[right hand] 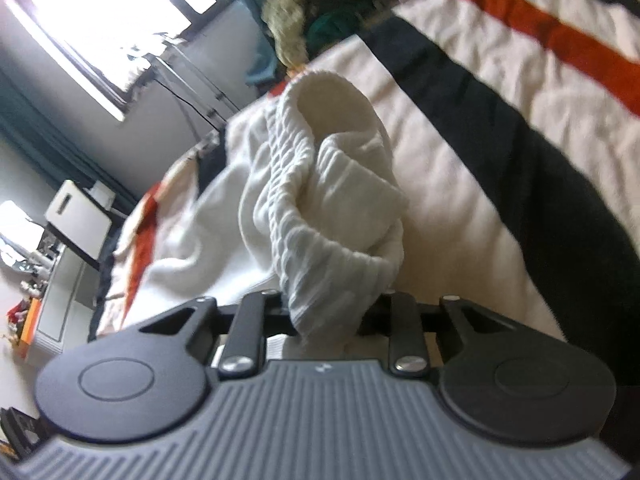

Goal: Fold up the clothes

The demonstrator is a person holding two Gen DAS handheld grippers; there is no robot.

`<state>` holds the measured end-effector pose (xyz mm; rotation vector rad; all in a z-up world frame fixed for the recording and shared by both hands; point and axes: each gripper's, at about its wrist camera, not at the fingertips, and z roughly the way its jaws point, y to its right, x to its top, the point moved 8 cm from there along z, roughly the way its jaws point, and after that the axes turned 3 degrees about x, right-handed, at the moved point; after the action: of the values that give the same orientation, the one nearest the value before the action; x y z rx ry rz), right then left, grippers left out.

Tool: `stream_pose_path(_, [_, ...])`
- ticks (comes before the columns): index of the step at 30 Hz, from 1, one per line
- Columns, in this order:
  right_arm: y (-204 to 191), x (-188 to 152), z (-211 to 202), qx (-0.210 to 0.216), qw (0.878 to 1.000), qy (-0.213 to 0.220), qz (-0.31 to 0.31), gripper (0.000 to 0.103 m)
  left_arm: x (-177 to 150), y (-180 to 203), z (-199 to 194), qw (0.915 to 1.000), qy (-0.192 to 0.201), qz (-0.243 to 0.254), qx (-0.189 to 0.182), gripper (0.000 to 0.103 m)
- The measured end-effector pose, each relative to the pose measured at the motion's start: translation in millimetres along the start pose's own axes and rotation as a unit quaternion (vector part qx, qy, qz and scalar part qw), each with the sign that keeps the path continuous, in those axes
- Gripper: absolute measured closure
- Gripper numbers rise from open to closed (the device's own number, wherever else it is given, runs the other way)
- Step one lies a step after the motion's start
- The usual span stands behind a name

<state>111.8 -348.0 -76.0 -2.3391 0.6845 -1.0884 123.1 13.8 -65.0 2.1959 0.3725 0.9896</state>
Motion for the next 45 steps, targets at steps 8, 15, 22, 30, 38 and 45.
stream_pose_path(8, [-9.7,21.6,-53.5,0.034,0.999,0.028,0.006,0.077,10.8,49.5,-30.7,0.9997,0.006,-0.003,-0.026,0.062])
stream_pose_path(15, [7.1,83.3,-92.2,0.064,0.995,0.052,0.049,0.077,31.3,147.4,-6.2,0.9974,-0.017,0.052,-0.047,0.062])
stream_pose_path(22, [54.3,193.2,-118.1,0.04,0.99,0.105,0.081,0.077,38.2,272.3,84.1,0.9915,-0.056,0.094,-0.07,0.062])
stream_pose_path(30, [122.5,310.5,-116.2,-0.023,0.98,0.187,0.056,0.077,27.3,380.1,233.8,0.9829,-0.077,0.121,-0.116,0.062])
stream_pose_path(38, [228.8,291.4,-47.4,-0.067,0.967,0.23,0.086,0.077,-48.9,336.1,367.6,0.9715,-0.122,0.161,-0.124,0.061])
stream_pose_path(45, [300.4,174.9,-8.5,-0.1,0.956,0.19,0.2,0.074,-114.3,251.5,382.3,0.9542,-0.164,0.229,-0.1,0.053])
